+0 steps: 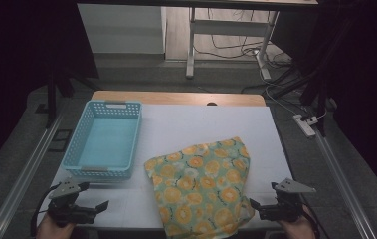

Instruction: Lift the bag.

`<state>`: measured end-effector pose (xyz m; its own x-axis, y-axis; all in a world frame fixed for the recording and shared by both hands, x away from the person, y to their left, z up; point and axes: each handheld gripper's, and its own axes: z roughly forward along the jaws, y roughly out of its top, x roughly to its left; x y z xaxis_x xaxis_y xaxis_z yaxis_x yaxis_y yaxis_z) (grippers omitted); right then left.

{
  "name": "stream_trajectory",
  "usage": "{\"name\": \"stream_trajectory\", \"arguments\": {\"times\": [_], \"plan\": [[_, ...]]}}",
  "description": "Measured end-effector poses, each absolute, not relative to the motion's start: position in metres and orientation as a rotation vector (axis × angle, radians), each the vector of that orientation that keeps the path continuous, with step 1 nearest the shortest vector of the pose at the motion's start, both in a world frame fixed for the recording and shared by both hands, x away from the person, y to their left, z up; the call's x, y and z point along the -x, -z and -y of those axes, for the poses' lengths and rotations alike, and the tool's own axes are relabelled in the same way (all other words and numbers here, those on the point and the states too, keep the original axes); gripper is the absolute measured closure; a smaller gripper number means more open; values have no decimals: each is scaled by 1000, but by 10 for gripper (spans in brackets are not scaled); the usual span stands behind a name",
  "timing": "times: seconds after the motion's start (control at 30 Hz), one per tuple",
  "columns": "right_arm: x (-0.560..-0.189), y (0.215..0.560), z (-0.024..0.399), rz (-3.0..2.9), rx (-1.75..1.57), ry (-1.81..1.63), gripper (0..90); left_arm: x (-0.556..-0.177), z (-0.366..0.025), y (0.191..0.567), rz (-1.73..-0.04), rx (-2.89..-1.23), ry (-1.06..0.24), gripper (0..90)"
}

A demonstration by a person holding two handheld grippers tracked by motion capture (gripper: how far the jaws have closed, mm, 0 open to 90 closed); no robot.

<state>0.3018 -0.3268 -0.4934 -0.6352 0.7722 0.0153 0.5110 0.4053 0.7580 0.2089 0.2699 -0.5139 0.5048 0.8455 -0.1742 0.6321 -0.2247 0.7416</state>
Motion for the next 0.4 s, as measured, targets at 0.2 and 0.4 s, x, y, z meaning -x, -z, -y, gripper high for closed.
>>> {"name": "stream_trajectory", "arguments": {"times": [0.2,0.4], "plan": [[-297,502,332,-2360,-1141,-1012,0,-211,-271,522,-1280,-2001,-329,0],[-297,502,332,-2353,-1156,-1002,0,-213,-269,523,-1294,-2015,-324,0]]}}
